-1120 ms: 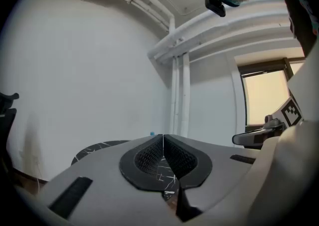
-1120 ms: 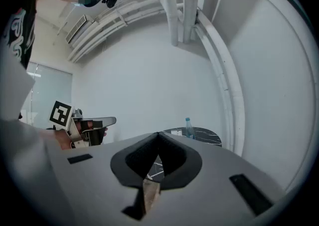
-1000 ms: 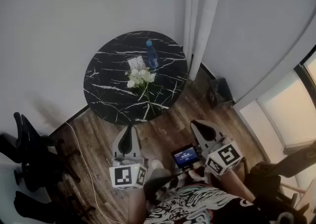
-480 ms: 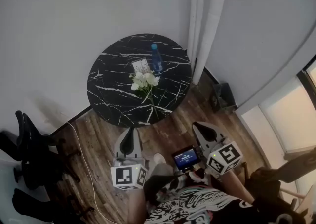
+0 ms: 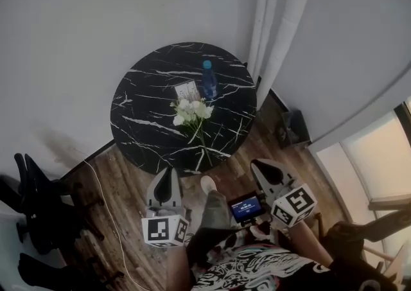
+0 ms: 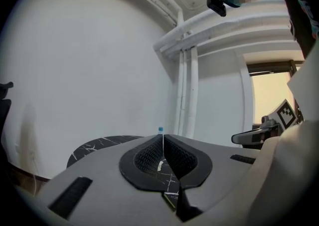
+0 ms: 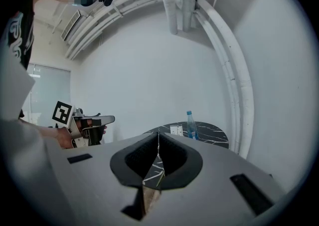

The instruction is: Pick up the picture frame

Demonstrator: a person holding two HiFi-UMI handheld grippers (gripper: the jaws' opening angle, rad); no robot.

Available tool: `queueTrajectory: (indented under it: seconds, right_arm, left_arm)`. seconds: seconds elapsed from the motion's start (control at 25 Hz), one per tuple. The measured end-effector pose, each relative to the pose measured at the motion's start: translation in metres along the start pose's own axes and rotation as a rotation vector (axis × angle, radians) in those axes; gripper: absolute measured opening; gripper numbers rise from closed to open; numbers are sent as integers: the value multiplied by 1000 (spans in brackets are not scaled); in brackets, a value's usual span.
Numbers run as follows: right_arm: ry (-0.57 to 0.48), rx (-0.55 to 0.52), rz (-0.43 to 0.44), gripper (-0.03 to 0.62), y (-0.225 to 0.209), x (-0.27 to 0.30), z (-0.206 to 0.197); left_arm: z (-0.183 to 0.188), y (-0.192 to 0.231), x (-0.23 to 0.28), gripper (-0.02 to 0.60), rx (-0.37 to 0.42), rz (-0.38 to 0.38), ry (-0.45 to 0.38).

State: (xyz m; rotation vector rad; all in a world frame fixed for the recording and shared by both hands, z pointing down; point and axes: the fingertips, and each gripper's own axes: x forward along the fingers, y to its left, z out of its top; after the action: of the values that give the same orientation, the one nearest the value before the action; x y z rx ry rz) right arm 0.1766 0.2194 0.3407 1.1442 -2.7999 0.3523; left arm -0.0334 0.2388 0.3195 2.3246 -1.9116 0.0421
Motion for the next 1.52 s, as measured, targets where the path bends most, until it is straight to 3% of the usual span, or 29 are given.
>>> queueTrajectory:
  seconds: [0.24, 0.44, 0.8, 1.12, 1.52]
  right_arm:
    - [38, -27, 19, 18, -26, 80, 15]
    - [8, -59, -39, 18, -53, 144, 33]
    - [48, -92, -105, 18, -85, 219, 38]
    - [122, -174, -130, 18, -89, 254, 25]
    - [136, -143, -174, 18, -96, 247, 15]
  left_arm:
    - [-4, 46, 72, 17, -23, -21, 25]
    - [0, 84, 133, 17, -36, -37, 37]
    - [-20, 130, 203, 17, -44, -106, 93]
    - [-42, 142, 232, 17, -97, -201, 111]
    - [-38, 135, 241, 17, -161, -253, 69]
